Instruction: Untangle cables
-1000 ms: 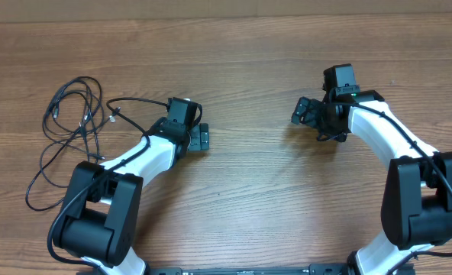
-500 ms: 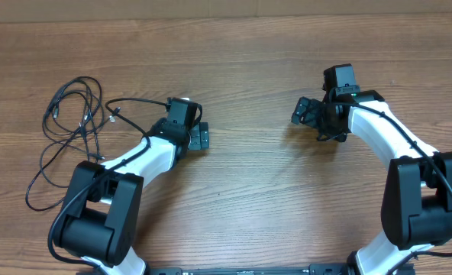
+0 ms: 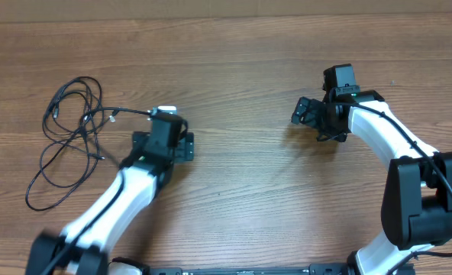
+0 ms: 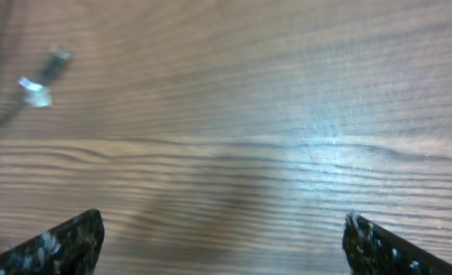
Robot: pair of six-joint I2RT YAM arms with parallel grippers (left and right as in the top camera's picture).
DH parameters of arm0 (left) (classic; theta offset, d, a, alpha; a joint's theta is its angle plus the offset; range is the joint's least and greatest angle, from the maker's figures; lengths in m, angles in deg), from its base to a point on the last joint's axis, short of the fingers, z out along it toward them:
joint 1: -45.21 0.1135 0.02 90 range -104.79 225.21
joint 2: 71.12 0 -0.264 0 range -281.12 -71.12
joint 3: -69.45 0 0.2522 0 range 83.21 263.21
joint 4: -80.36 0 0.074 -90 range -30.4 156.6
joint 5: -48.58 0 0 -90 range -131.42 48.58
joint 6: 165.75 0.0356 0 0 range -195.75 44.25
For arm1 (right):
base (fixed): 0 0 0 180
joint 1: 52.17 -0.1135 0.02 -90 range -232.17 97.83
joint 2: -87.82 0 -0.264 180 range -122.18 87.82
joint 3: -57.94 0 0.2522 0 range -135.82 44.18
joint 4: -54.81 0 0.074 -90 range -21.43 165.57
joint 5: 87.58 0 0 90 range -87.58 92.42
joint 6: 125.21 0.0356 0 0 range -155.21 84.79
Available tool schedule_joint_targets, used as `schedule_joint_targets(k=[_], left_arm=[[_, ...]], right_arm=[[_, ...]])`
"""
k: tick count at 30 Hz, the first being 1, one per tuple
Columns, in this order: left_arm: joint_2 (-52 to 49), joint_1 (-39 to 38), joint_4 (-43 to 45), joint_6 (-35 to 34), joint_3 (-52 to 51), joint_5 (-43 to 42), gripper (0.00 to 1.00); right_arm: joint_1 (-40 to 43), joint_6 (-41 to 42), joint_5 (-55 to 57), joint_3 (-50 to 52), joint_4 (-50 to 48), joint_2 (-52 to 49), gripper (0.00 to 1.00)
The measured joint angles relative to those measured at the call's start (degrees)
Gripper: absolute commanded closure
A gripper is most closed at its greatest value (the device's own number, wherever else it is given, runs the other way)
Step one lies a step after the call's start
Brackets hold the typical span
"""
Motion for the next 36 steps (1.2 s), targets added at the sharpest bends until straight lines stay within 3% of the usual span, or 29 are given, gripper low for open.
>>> schedule_joint_targets(k=[6, 10, 23, 31, 36], left_arm=[[16.11, 2.54, 2.43, 3.69, -9.77, 1.03, 0.01], [28.44, 3.34, 9.25, 4.39, -21.03, 0.83, 0.00], [42.84, 5.05, 20.46, 2.29, -37.68, -1.75, 0.01], [49.66, 7.58, 9.84, 0.52, -39.10, -3.93, 0.00], [52.94, 9.66, 8.61, 0.35, -39.17, -5.03, 0.00]], right_arm=[[0.00, 0.00, 0.00, 0.00, 0.00, 0.02, 0.00], [0.00, -0.02, 0.00, 0.00, 0.02, 0.00, 0.00], [0.00, 0.02, -0.02, 0.00, 0.07, 0.02, 0.00], [0.00, 0.00, -0.02, 0.00, 0.09, 0.00, 0.00], [0.00, 0.02, 0.00, 0.00, 0.11, 0.00, 0.00]])
